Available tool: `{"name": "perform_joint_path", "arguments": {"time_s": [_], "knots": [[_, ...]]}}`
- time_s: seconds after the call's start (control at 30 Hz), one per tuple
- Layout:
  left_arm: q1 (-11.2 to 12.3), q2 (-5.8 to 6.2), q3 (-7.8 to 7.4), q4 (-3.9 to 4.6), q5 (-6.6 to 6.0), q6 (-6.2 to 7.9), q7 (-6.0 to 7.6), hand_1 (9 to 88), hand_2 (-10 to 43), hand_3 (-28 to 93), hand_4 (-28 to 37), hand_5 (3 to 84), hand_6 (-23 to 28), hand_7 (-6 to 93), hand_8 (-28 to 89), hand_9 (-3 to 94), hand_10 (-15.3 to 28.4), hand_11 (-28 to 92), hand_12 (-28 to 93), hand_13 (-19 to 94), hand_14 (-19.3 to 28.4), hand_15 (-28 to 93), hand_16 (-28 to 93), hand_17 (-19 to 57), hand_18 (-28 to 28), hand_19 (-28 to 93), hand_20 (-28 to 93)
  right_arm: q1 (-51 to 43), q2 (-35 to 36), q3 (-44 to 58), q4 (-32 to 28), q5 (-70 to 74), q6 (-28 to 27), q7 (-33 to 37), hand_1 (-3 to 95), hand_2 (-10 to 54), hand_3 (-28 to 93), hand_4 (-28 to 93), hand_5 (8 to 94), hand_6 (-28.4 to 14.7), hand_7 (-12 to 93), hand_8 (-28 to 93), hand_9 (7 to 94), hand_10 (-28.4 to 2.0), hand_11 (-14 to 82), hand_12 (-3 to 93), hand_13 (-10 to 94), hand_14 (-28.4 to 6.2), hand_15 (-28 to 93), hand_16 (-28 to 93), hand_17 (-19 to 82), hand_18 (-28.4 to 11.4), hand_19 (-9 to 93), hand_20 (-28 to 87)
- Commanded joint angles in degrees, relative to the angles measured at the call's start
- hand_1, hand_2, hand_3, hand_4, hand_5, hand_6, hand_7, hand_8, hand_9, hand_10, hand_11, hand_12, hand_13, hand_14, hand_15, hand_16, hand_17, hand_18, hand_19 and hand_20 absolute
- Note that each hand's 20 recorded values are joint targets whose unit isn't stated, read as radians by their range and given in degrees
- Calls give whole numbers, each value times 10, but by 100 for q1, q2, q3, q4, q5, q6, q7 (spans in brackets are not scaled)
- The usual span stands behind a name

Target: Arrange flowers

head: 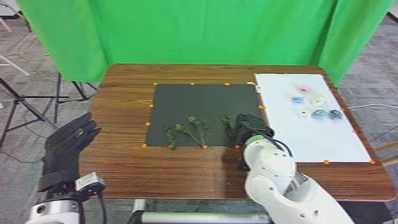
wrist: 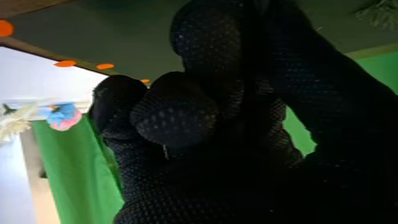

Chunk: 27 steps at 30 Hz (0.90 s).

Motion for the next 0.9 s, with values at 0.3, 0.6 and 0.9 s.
{"name": "perform_joint_path", "arguments": {"time_s": [0.3, 0.6, 0.9], "knots": [[104, 56, 17, 25, -50, 11, 171, 262, 55, 832, -197, 417, 112, 153, -109, 336, 197, 363, 57, 213, 257, 617, -173, -94, 209, 589, 27, 4, 120, 29, -238, -169, -177, 94, 326, -9, 754, -214, 773, -82, 257, -78, 795, -174, 484, 252, 817, -76, 745, 225, 551, -222, 932, 251], [39, 224, 18, 74, -179, 68, 351, 261, 56, 829, -200, 418, 112, 152, -110, 335, 197, 363, 57, 213, 257, 617, -173, -94, 209, 589, 27, -67, 1115, 367, -692, 191, 1134, -328, 291, 23, 739, -201, 701, -111, 212, -70, 710, -207, 435, 222, 740, -114, 745, 198, 481, -237, 932, 130], [161, 192, 33, 18, -166, 124, 361, 259, 55, 829, -201, 418, 113, 150, -109, 335, 197, 363, 57, 215, 258, 618, -173, -94, 208, 588, 27, -415, 2047, 1183, -347, 656, 2227, -1347, 308, 19, 796, -212, 613, -103, 204, -89, 612, -207, 340, 184, 664, -114, 763, 172, 392, -226, 932, 54]]}}
